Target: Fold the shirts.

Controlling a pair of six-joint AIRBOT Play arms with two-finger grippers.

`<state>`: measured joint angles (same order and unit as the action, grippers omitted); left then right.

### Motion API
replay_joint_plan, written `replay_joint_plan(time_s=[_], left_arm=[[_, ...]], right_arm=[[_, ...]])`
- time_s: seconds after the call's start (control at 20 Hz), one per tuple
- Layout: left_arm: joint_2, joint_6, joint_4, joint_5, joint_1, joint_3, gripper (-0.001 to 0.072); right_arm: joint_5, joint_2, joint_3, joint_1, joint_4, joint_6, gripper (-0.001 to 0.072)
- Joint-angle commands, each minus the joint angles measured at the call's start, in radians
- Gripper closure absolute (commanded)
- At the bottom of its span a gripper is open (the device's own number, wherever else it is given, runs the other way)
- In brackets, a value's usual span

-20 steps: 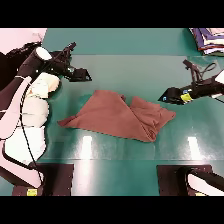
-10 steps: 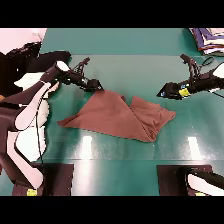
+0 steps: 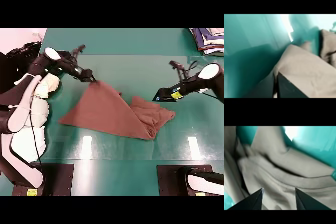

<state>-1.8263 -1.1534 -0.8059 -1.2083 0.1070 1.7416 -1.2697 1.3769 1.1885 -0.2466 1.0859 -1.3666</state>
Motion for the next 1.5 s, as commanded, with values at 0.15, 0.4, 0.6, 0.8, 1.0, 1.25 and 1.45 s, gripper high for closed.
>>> replay_joint_plan(time_s=[0.15,0.4,0.6,0.8,1.0,1.25,1.45], left_arm=[[0.091,-0.002,-0.034,-0.092,-0.084,0.043,0.0675],[0.090,-0.002,-0.036,-0.118,-0.084,0.040,0.0674],[0.090,-0.021,-0.036,-0.122,-0.084,0.040,0.0674],[0.090,-0.021,-0.036,-0.137,-0.084,0.040,0.0674],[0.095,-0.040,-0.035,-0.147,-0.084,0.040,0.0675],[0.268,-0.071,-0.039,-0.147,-0.167,0.068,0.0675],[0.534,-0.071,-0.039,-0.116,-0.250,0.082,0.0675]], right_arm=[[0.066,0.123,0.001,-0.123,0.013,0.097,0.0263],[0.180,0.181,0.001,-0.182,0.013,0.097,0.0264],[0.193,0.192,0.001,-0.182,0.014,0.097,0.0265],[0.181,0.169,0.001,-0.182,0.047,0.097,0.0282],[0.164,0.158,0.001,-0.191,0.042,0.142,0.0698],[0.214,-0.138,0.002,-0.061,0.042,0.071,0.0699],[0.220,-0.486,0.002,0.146,0.040,0.008,0.0699]])
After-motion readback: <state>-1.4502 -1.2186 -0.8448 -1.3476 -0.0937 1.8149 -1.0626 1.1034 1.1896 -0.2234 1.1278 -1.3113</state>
